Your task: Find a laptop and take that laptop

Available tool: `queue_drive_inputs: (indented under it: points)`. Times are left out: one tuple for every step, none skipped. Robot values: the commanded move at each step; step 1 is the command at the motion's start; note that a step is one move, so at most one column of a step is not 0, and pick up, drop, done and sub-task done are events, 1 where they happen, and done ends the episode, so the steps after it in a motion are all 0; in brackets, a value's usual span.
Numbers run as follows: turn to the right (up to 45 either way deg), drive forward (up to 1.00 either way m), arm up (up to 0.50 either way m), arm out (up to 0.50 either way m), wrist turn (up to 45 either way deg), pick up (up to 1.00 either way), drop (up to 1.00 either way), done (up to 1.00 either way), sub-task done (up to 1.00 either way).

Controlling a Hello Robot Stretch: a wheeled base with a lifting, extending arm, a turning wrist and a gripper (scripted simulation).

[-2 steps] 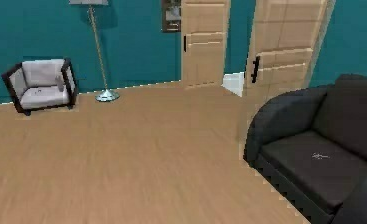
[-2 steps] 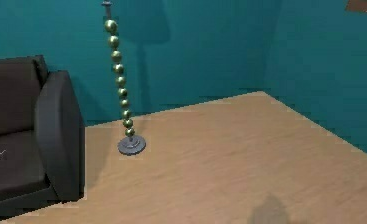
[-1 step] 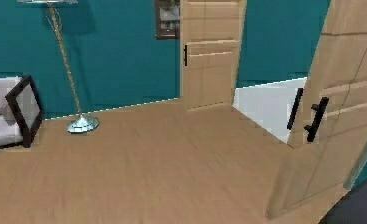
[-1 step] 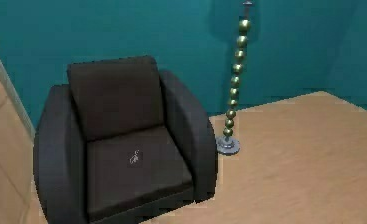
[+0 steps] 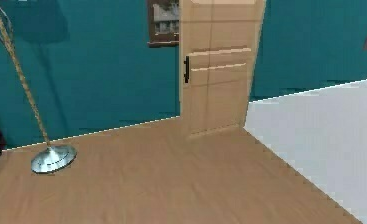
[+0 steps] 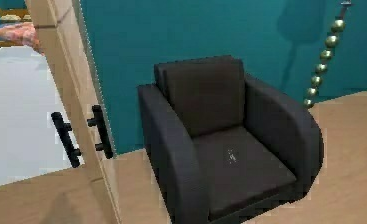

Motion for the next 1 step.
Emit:
queue_drive_inputs:
  points:
    - [15.0, 0.0, 0.0, 0.0, 0.0, 0.0, 0.0, 0.0, 0.0]
